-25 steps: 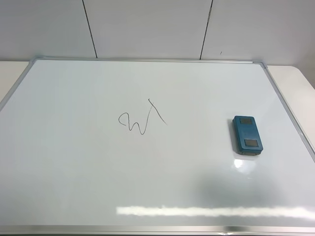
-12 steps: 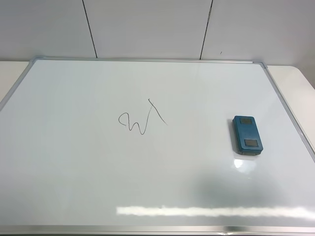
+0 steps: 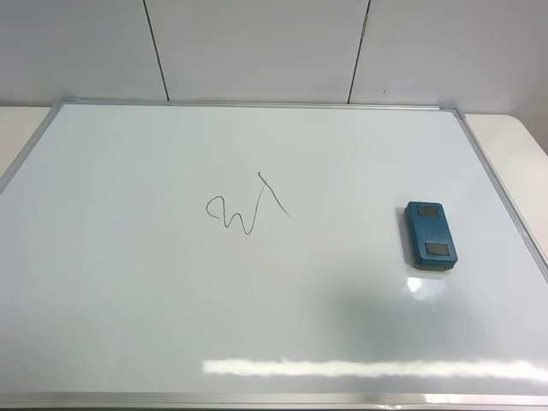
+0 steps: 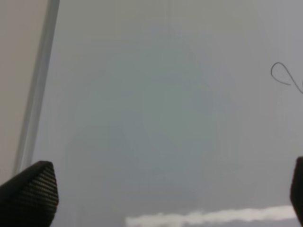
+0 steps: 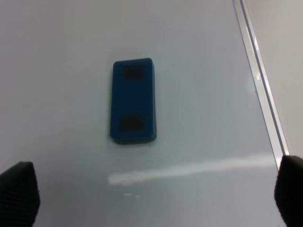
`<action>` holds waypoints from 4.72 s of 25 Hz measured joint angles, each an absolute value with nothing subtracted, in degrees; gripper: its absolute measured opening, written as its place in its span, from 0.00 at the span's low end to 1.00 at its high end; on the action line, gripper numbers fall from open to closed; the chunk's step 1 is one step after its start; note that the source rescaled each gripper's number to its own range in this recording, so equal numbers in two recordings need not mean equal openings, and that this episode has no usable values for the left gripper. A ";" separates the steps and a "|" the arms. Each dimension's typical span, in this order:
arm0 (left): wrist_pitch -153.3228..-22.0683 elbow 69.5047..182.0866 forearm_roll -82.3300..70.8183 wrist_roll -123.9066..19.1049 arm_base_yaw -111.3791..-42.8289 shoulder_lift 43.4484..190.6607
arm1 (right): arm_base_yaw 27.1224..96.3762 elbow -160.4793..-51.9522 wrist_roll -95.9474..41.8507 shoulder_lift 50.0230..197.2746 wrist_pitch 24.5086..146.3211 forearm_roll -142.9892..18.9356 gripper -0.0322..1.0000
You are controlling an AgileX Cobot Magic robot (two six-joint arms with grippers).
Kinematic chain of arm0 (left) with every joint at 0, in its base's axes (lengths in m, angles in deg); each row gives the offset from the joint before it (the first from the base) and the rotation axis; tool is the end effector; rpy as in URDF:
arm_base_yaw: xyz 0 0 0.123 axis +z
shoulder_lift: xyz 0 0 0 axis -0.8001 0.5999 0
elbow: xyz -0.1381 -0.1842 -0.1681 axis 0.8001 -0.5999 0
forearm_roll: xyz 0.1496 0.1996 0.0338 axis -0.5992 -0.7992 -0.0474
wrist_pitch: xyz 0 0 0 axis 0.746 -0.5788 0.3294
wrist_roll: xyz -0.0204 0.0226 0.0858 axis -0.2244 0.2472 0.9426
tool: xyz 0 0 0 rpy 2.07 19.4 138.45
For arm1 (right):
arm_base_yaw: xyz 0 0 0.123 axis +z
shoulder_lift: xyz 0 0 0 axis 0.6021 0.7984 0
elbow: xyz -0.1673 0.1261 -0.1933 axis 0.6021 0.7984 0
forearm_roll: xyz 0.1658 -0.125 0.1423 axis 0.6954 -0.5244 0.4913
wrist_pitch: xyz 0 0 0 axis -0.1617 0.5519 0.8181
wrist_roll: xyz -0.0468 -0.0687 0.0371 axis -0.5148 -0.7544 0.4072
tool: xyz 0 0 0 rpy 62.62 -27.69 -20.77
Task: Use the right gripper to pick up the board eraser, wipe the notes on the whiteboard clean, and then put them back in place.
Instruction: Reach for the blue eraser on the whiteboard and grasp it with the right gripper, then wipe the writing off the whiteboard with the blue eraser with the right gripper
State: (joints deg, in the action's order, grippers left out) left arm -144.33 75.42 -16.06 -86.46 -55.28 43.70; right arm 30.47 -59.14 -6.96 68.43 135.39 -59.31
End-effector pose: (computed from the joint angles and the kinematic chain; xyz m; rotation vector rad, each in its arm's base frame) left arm -0.0067 -0.0041 0.2804 0.0407 2.0255 -0.0901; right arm 0.0427 0.0096 0.2976 0.0953 2.2358 0.1417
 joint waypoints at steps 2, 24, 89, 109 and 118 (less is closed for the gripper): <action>-144.33 75.42 -16.06 -86.46 -55.28 43.70 | 30.47 -60.19 -6.96 71.40 134.73 -59.24 1.00; -144.33 75.42 -16.06 -86.46 -55.28 43.70 | 30.47 -61.79 -7.57 98.10 128.25 -60.25 1.00; -144.33 75.42 -16.06 -86.46 -55.28 43.70 | 49.37 -73.93 9.67 151.77 107.86 -69.92 0.04; -144.33 75.42 -16.06 -86.46 -55.28 43.70 | 60.39 -93.78 4.99 151.65 128.42 -73.27 0.04; -144.33 75.42 -16.06 -86.46 -55.28 43.70 | 67.66 -108.77 -1.78 159.40 134.71 -72.51 0.04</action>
